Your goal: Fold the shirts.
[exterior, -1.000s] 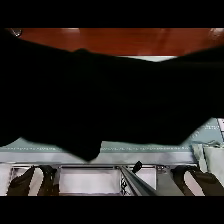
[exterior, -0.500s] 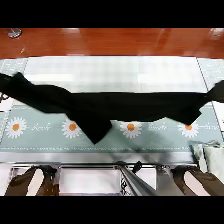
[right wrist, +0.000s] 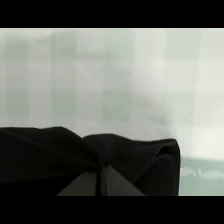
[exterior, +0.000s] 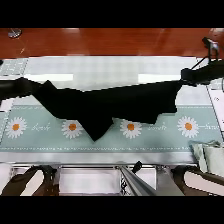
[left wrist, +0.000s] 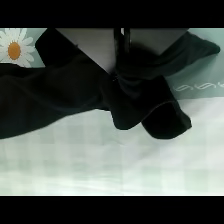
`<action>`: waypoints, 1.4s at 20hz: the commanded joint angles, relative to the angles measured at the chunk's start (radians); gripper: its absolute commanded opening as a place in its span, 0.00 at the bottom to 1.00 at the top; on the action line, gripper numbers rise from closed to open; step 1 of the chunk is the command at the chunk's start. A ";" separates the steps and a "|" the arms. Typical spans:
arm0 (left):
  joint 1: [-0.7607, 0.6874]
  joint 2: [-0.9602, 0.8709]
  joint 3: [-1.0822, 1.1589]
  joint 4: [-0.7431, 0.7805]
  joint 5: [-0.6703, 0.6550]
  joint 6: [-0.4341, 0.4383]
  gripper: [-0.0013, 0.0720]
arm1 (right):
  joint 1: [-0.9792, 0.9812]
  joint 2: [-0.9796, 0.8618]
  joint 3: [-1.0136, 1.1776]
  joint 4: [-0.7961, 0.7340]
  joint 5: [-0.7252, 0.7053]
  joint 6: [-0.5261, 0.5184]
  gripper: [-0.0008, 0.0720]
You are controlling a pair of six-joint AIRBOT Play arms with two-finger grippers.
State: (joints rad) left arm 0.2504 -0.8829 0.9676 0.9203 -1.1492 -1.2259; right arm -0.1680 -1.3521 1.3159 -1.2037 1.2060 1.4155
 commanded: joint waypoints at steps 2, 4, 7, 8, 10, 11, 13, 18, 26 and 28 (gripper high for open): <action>-0.118 -0.194 -0.009 0.000 0.099 0.010 0.05 | 0.001 -0.142 -0.002 0.021 -0.196 0.002 0.04; -0.157 -0.276 -0.009 0.000 0.080 -0.009 0.05 | 0.001 -0.171 -0.002 0.022 -0.223 0.024 0.04; -0.179 -0.351 -0.009 -0.001 0.048 -0.055 0.05 | 0.008 -0.185 -0.002 0.007 -0.216 0.007 0.07; -0.179 -0.352 -0.008 -0.002 0.047 -0.055 0.05 | 0.005 -0.182 -0.002 -0.003 -0.216 -0.003 0.22; -0.175 -0.342 -0.004 -0.003 0.036 -0.055 0.05 | -0.019 -0.159 0.014 -0.014 -0.159 -0.020 0.58; -0.174 -0.333 -0.004 -0.003 0.035 -0.054 0.05 | -0.033 -0.138 0.023 -0.010 -0.100 -0.036 0.61; -0.174 -0.321 -0.004 -0.003 0.029 -0.054 0.05 | -0.056 -0.072 0.022 -0.020 0.024 -0.104 0.61; -0.174 -0.319 -0.004 -0.003 0.005 -0.053 0.05 | -0.146 0.091 -0.286 0.108 0.074 -0.164 0.62; -0.174 -0.319 -0.004 -0.003 -0.010 -0.050 0.05 | -0.181 0.146 -0.758 0.488 -0.058 -0.325 0.76; -0.174 -0.319 -0.004 -0.003 -0.011 -0.050 0.05 | -0.181 0.146 -0.777 0.492 -0.090 -0.323 0.76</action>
State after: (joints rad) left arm 0.0765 -1.2026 0.9627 0.9169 -1.1526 -1.2758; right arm -0.3462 -1.2121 0.6075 -0.7677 1.1687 1.1130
